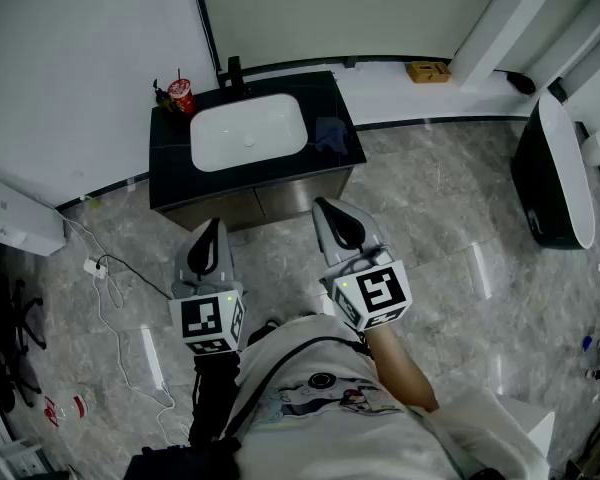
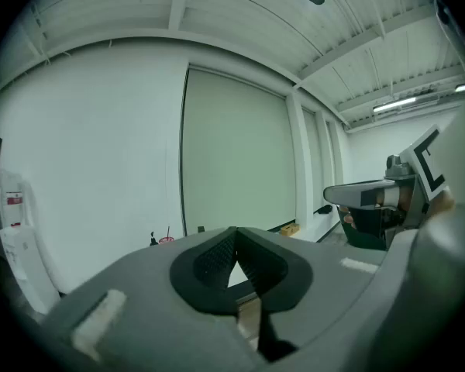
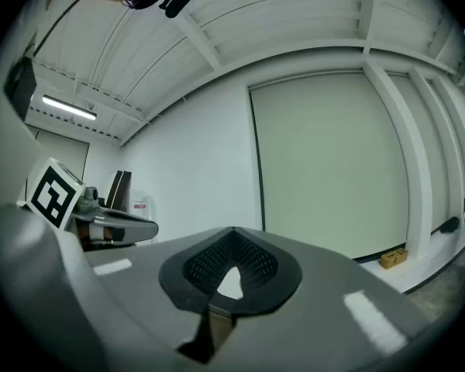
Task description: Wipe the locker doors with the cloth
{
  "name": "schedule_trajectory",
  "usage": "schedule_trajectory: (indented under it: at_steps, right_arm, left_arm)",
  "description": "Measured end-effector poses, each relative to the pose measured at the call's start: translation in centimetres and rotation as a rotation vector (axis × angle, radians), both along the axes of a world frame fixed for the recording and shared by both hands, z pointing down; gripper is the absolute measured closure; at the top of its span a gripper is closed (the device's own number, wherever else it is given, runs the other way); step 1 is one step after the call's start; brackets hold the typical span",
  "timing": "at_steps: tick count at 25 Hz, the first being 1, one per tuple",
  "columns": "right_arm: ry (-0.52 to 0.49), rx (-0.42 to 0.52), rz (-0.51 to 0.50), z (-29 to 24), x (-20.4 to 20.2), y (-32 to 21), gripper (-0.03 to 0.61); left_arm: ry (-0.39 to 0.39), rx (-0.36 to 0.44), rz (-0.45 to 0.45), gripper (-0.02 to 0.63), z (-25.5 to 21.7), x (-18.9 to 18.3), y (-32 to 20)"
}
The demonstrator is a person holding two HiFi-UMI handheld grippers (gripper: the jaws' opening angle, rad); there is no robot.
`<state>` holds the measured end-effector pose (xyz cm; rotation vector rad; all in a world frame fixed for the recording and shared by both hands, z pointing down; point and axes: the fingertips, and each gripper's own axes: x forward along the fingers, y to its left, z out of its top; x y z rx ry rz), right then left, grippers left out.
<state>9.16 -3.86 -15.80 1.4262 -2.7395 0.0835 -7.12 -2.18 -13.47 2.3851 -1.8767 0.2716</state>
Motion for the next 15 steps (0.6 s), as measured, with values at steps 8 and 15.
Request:
schedule_trajectory:
  at_steps: [8,15]
  right_arm:
    - [0.016,-0.018,0.001,0.79,-0.29,0.19,0.575]
    - [0.004,-0.024,0.01,1.14,-0.27,0.18,0.575]
  left_arm:
    - [0.001,0.004,0.001,0.612,0.09,0.3,0.13]
    - [-0.002,-0.004,-0.006,0.612,0.34,-0.03,0.11]
